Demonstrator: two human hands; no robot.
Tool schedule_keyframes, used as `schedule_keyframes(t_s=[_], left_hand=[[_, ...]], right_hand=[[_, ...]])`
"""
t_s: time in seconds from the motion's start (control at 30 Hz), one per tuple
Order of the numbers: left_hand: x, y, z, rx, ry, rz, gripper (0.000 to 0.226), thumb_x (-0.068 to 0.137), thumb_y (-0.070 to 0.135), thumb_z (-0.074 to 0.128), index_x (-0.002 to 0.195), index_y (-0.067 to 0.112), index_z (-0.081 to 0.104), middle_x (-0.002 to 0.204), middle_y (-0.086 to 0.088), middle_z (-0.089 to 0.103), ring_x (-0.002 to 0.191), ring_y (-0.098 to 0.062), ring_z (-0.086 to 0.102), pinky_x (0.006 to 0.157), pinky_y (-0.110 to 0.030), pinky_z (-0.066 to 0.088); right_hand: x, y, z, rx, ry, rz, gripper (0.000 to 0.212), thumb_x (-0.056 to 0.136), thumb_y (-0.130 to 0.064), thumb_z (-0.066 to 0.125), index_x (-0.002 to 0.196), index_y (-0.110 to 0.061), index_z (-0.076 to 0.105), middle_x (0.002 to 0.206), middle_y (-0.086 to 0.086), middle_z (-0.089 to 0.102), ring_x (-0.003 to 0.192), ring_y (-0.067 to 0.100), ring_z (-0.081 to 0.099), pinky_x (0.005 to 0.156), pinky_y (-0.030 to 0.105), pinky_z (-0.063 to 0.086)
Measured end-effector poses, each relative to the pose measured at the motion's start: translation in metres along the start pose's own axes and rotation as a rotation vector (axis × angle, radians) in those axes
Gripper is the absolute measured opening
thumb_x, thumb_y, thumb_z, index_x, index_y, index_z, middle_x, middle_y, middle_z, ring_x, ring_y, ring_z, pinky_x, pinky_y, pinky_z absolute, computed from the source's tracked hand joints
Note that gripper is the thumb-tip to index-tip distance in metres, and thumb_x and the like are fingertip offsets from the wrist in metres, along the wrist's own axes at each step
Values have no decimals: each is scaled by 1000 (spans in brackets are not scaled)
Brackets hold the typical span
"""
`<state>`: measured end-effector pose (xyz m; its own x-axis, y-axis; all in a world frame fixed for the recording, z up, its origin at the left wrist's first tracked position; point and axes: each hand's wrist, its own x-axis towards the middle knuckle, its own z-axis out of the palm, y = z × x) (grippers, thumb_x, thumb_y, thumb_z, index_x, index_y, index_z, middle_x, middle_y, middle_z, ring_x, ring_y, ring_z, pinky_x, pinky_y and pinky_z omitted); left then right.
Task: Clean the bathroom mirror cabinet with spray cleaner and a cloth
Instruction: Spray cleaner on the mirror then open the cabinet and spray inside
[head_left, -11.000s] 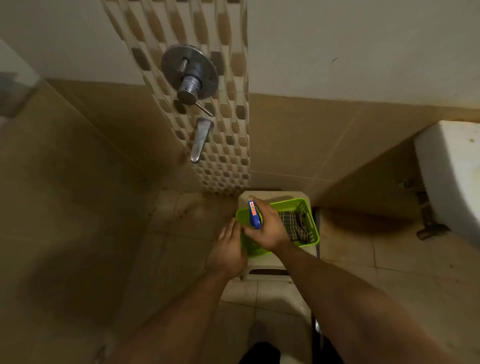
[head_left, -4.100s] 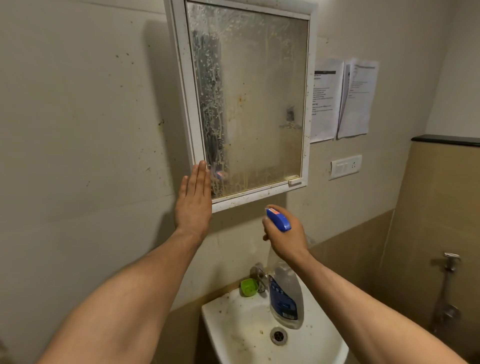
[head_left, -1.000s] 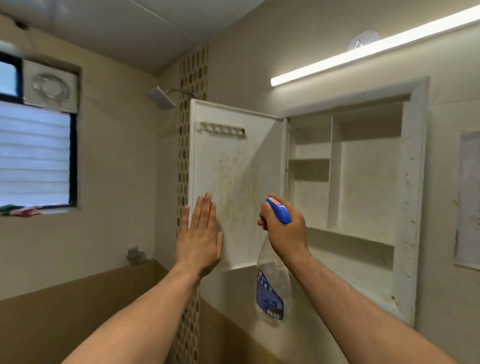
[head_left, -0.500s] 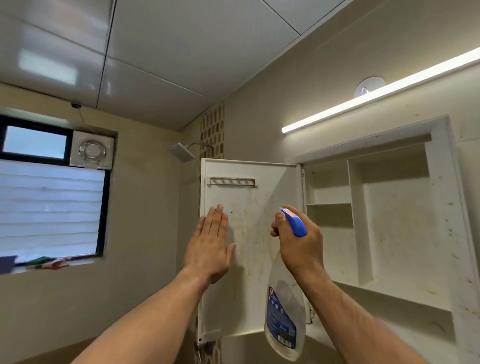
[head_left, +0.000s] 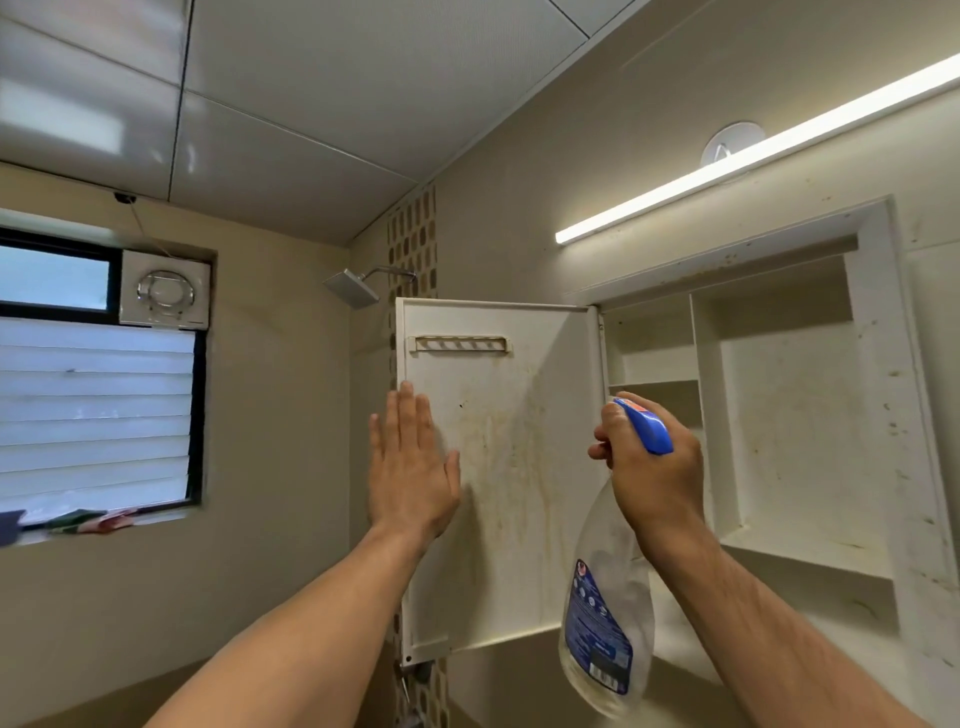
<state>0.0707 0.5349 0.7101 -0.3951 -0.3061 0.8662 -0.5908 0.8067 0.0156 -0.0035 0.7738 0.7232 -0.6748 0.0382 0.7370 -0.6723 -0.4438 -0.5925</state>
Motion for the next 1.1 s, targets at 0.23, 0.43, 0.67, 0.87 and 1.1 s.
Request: schedule_keyframes(t_s=[0.23, 0.43, 0.67, 0.87, 1.1], left_hand=[[-22, -8, 9, -124, -78, -61, 84, 106, 49, 28, 159, -1, -15, 166, -19, -27, 157, -29, -18, 129, -41, 0], [-55, -14, 31, -116, -129, -47, 87, 106, 50, 30, 159, -1, -14, 165, -20, -27, 157, -30, -16, 130, -41, 4], [-110, -29, 64, 20, -189, 30, 84, 106, 51, 22, 155, 1, -25, 160, -17, -42, 152, -30, -32, 127, -47, -12], [-126, -47, 77, 42, -180, 107, 87, 106, 53, 30, 158, 3, -17, 164, -15, -35, 154, -28, -28, 127, -47, -9], [-160, -63, 92, 106, -229, 194, 102, 96, 75, 24, 162, 4, -9, 171, -13, -19, 158, -27, -15, 125, -47, -4]], right_hand=[[-17, 15, -18, -66, 5, 27, 19, 99, -26, 65, 115, -17, 70, 73, 5, 67, 56, 12, 64, 54, 21, 54], [-52, 26, -20, -130, -70, 42, 21, 97, -27, 66, 118, -24, 68, 88, 2, 71, 70, 9, 70, 60, 13, 54], [-100, 59, -20, -131, -151, 160, 29, 96, -29, 68, 124, -22, 70, 94, 0, 69, 75, 12, 67, 69, 24, 59], [-122, 77, -18, -137, -141, 196, 25, 95, -31, 68, 120, -33, 66, 97, -3, 72, 81, 7, 71, 67, 12, 55], [-167, 115, -19, -143, -193, 331, 20, 95, -29, 70, 115, -35, 70, 95, -5, 73, 81, 11, 69, 81, 38, 62]])
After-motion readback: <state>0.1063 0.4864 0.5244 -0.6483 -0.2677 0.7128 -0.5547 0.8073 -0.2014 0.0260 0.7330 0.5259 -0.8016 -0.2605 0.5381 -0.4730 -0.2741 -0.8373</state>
